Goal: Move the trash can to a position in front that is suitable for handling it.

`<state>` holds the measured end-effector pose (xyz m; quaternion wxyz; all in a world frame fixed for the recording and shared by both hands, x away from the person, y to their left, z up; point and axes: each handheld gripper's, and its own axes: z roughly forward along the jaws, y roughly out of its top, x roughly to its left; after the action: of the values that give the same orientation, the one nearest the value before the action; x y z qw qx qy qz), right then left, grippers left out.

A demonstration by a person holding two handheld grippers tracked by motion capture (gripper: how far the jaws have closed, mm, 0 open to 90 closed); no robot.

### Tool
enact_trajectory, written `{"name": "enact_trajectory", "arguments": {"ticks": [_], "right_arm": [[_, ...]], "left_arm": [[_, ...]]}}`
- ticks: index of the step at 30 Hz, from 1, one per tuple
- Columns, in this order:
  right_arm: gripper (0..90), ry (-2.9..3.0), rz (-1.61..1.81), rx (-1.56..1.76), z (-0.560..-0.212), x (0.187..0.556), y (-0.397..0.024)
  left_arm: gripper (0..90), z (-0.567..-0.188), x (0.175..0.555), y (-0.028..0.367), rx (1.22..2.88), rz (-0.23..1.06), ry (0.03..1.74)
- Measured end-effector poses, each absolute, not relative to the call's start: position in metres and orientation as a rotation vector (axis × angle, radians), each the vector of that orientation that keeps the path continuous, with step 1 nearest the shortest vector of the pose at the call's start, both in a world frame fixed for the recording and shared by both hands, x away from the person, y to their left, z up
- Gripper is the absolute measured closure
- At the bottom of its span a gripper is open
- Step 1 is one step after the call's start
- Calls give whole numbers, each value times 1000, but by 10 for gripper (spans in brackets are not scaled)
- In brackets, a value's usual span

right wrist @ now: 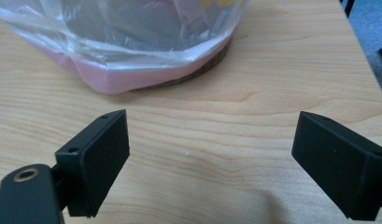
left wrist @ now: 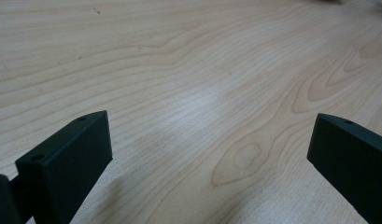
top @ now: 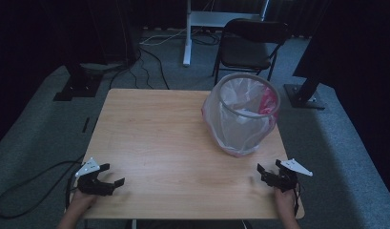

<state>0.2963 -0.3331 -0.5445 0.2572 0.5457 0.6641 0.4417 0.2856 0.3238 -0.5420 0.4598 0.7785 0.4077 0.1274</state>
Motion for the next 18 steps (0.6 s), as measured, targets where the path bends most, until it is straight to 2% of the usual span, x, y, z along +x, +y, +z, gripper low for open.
{"name": "enact_trajectory", "arguments": {"ticks": [18], "right_arm": [[108, 1898, 1159, 1438, -543, 298, -330]], "left_arm": [[0, -542, 306, 303, 1961, 260, 953]]}}
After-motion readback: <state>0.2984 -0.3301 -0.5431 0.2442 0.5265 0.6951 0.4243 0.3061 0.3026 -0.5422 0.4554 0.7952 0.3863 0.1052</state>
